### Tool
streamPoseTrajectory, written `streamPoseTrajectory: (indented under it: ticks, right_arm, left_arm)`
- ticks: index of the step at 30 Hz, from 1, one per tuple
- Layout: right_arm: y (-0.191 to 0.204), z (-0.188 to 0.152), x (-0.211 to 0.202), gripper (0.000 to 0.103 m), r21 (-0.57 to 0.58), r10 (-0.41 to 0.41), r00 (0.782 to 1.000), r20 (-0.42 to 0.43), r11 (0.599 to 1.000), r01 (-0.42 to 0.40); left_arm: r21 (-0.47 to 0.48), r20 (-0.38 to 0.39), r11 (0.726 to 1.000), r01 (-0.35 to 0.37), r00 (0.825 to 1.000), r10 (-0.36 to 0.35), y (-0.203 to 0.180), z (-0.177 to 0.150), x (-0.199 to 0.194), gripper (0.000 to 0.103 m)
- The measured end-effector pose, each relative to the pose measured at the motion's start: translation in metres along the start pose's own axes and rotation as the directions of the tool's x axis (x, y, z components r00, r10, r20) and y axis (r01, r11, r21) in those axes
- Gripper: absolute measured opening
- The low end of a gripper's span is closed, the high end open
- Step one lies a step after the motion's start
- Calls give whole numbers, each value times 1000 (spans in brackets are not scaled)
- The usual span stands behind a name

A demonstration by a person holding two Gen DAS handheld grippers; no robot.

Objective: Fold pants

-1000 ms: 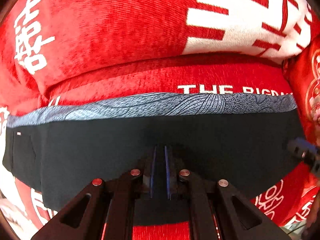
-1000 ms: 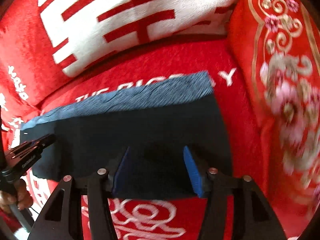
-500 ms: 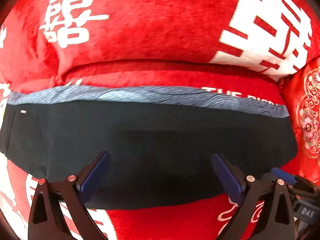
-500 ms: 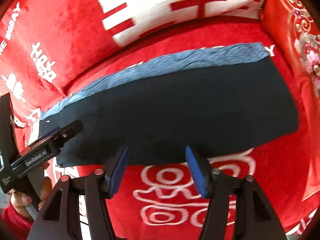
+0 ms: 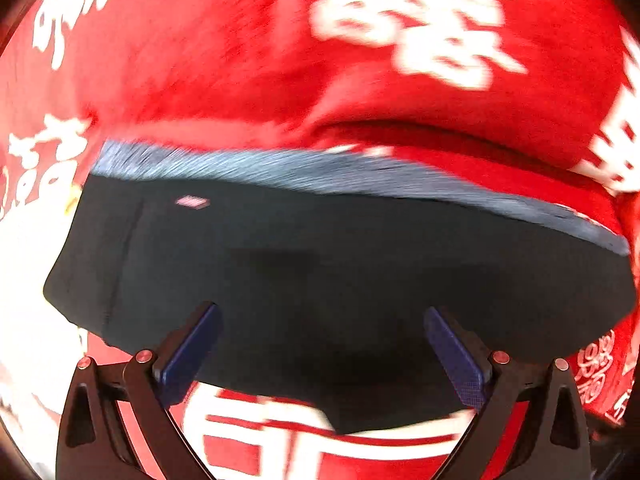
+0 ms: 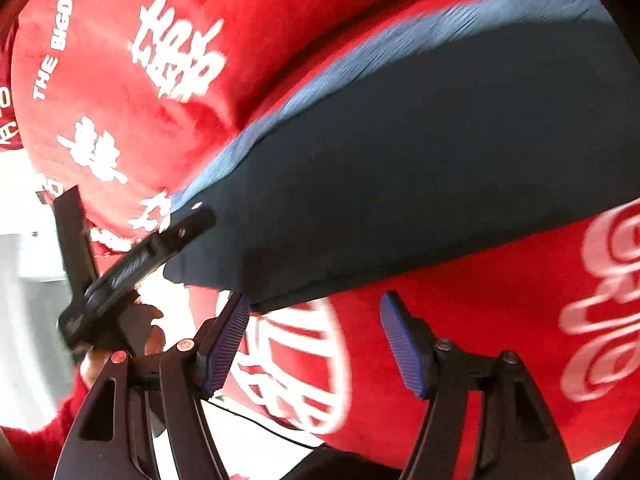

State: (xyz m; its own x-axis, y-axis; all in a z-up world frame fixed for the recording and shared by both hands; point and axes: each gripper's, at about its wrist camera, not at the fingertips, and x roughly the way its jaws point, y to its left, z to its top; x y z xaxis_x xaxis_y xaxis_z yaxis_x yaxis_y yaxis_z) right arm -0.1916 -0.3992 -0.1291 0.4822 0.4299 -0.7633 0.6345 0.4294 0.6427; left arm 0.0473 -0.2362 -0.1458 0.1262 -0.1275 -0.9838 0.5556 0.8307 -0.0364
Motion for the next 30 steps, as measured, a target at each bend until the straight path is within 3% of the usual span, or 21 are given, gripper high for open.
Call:
streamPoseTrajectory:
  ticks: [4, 7, 9, 11, 18, 19, 20, 21, 24, 27, 30]
  right_arm:
    - [19, 0, 56, 72, 39, 69, 996, -56, 997, -67]
    - [24, -1, 80, 72, 38, 59, 995, -77, 998, -57]
    - [21, 1, 85, 70, 50, 64, 995, -72, 997, -60]
    - [19, 0, 80, 62, 49, 76, 996, -47, 996, -73]
    - [10, 3, 82, 59, 92, 61, 998, -19, 994, -59]
    - [7, 3, 82, 51, 113, 68, 998, -17, 991, -66]
    - [2, 6, 80, 23, 139, 63, 998, -18, 988, -60]
    - [1, 9, 78, 10, 142, 39, 999, -18, 989, -36]
    - [6, 9, 59, 9, 84, 9, 1000, 14, 996, -10]
    - [3, -2, 50, 7, 10, -87, 996, 22, 996, 87]
    - [-17, -9, 56, 5, 44, -121, 992, -21, 992, 121]
  left_arm:
    - [-35, -34, 998, -52, 998, 51, 42, -1, 23, 102]
    - [-55, -48, 997, -59, 997, 56, 52, -5, 32, 102]
    - [-57, -44, 997, -59, 997, 56, 53, -10, 36, 102]
    - [-33, -38, 997, -74, 997, 72, 49, -15, 38, 102]
    - [42, -31, 992, -118, 992, 119, 37, -27, 52, 102]
    - [48, -27, 992, -113, 993, 114, 35, -28, 51, 102]
    - [48, -24, 995, -89, 996, 90, 34, -29, 48, 102]
    - [46, -22, 996, -76, 997, 77, 32, -29, 45, 102]
    - [60, -23, 996, -70, 997, 72, 21, -33, 40, 102]
    - [118, -41, 985, -122, 991, 127, 14, -48, 52, 102]
    - [209, -2, 961, -180, 983, 185, 1, -61, 51, 102]
